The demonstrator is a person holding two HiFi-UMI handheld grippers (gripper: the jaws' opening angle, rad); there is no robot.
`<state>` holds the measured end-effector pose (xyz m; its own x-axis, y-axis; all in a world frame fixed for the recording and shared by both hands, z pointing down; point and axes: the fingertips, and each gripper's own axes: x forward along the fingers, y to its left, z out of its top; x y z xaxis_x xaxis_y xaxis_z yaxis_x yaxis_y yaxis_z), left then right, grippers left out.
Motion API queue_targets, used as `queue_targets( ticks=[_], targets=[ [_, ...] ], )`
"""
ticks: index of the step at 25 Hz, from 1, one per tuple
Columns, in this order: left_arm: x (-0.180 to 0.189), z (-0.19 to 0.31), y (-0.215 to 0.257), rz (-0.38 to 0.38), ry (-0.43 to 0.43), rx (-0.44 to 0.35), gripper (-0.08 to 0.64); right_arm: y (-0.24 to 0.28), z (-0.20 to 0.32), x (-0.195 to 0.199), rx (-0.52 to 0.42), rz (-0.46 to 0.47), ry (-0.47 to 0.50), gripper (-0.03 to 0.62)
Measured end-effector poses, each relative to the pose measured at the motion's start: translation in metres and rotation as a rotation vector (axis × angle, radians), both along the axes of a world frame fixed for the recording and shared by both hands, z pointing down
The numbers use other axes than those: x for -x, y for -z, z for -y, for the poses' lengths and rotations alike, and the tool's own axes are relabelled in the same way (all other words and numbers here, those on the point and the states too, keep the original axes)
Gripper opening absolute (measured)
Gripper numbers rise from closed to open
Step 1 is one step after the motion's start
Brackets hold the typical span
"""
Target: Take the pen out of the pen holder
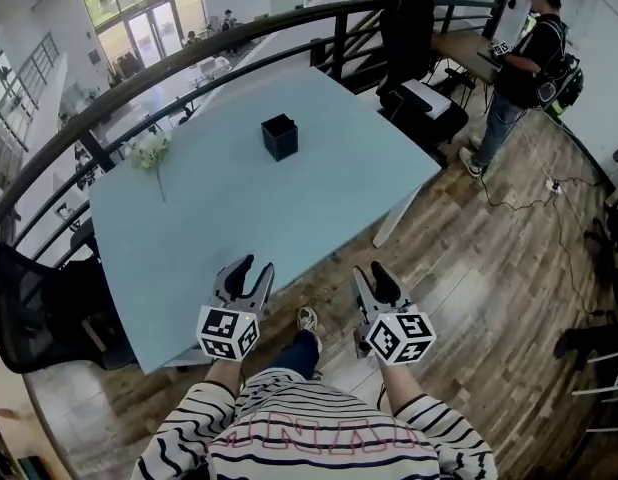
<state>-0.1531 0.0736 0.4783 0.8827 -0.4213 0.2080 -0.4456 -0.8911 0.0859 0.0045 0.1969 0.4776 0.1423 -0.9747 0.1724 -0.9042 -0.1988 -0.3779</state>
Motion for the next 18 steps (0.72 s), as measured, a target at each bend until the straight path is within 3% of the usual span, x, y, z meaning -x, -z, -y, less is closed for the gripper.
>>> queue_targets(
  ticks=[10, 18],
  targets=[
    [-0.077, 0.094, -0.012, -0.019, 0.046, 0.019, 0.146, -0.003, 0.102, -0.076, 0.016, -0.032, 0.058, 0.176],
    [-0.116, 0.169, -0.007, -0.023, 0.089, 0.022, 0.147, 0.002, 0.185, -0.124, 0.025, -0.041, 0.095, 0.176]
  ],
)
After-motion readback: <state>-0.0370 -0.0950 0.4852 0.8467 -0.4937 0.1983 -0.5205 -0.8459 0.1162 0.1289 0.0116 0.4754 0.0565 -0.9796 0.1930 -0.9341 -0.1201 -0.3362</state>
